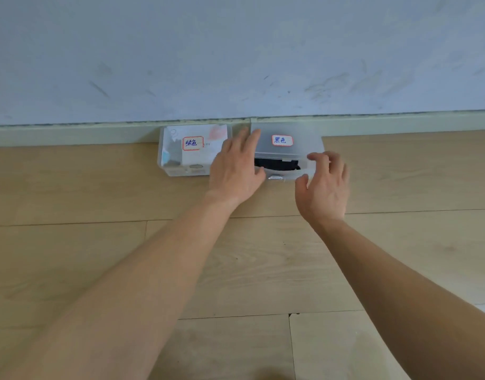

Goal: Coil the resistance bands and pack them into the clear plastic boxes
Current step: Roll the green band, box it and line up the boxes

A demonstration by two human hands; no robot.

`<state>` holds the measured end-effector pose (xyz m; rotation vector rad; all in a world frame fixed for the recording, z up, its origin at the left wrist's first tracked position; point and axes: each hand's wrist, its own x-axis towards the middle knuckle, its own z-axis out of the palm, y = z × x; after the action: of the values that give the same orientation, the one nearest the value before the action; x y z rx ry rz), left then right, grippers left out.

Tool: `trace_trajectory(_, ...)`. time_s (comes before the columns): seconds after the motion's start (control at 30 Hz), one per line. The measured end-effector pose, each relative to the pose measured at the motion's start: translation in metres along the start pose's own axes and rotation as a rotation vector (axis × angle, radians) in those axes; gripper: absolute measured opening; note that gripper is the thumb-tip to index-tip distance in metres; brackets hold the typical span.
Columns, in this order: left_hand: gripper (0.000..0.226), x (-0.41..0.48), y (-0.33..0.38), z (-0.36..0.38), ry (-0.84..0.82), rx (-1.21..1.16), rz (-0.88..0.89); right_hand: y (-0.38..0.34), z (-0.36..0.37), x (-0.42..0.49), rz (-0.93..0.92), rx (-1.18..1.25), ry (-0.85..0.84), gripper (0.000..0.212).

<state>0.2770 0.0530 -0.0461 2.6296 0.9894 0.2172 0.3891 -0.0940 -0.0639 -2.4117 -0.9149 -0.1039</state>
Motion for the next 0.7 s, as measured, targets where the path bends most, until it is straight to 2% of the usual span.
trace_trajectory(0.07,0.091,0.013,0.013,0.006,-0.005,0.126,0.079,0.009,-0.007,0.014,0.072,-0.018,-0.103,0.069)
trace_trajectory(0.17,0.109,0.032,0.020,0.013,-0.126,0.218,0.088,0.008,-0.009,0.035,0.106,0.033,-0.391,0.100)
trace_trajectory(0.27,0.121,0.046,0.019,0.015,-0.292,0.245,0.030,0.002,0.000,0.052,0.125,-0.036,-0.529,0.109)
trace_trajectory(0.33,0.114,0.050,0.017,0.014,-0.345,0.236,0.009,0.005,0.005,0.060,0.124,-0.051,-0.519,0.103)
trace_trajectory(0.53,0.071,0.043,0.003,0.013,-0.277,0.162,0.100,0.023,0.009,0.051,0.120,0.143,-0.389,0.067)
trace_trajectory(0.63,0.063,0.042,0.002,0.008,-0.200,0.074,0.095,0.020,0.012,0.050,0.126,0.201,-0.302,0.057)
trace_trajectory(0.7,0.065,0.042,0.005,0.004,-0.156,-0.004,0.051,0.016,0.015,0.054,0.146,0.230,-0.275,0.056)
